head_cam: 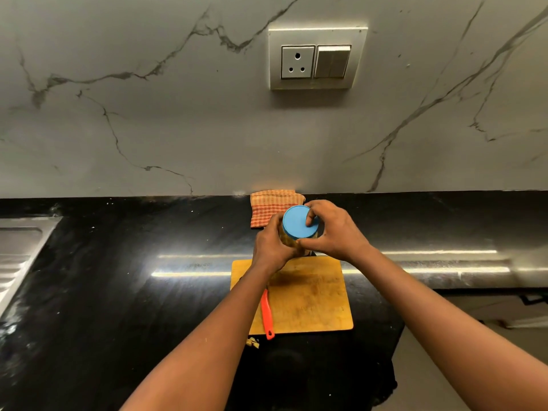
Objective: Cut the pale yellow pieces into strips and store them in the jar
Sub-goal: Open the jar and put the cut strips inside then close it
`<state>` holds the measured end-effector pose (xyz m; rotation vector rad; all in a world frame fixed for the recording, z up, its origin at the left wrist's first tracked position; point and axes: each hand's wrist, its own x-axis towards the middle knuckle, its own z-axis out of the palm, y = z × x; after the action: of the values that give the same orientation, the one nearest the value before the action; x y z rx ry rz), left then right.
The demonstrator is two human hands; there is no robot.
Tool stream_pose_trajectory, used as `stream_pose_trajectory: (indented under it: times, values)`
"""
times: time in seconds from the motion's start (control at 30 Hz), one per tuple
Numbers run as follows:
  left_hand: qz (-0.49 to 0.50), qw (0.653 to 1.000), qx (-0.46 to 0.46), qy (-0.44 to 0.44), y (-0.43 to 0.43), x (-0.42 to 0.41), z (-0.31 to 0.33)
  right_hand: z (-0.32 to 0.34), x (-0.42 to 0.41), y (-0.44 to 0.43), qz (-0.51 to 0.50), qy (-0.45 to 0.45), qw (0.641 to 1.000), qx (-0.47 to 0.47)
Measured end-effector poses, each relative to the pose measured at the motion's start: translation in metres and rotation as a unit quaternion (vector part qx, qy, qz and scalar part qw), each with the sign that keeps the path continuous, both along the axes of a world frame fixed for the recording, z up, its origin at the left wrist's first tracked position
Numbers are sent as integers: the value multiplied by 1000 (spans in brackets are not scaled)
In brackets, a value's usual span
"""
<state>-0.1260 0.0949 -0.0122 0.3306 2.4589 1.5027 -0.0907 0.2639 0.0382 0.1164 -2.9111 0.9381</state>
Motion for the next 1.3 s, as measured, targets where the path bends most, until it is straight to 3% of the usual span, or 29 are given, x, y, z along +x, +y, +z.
stream_pose_trajectory:
  times: [0.17,0.37,0.53,0.73,0.87,1.0,1.23,1.3]
  values:
    - [-4,1000,-1,1,-1,-1,-3,15,-16,1,32,-77,992,96]
    - [4,1000,2,-7,-1,-2,-5,45,-37,-15,141,-146,948,246]
    - [1,1000,7,-11,-2,-3,-5,46,-43,-28,144,-147,939,275]
    - [-7,1000,12,-8,-4,-3,-4,39,-34,-26,40,-128,949,284]
    - [-9,1000,-3,-4,-4,-5,-5,54,-44,-24,104,-208,939,254]
    - [-3,1000,7,-5,-4,-4,-7,57,-48,-27,155,-200,930,266]
    - [-5,1000,11,-4,-4,-3,-6,42,-39,-31,22,-140,948,283]
    - [-8,1000,12,-7,-4,-4,-6,44,-40,-28,23,-156,943,292]
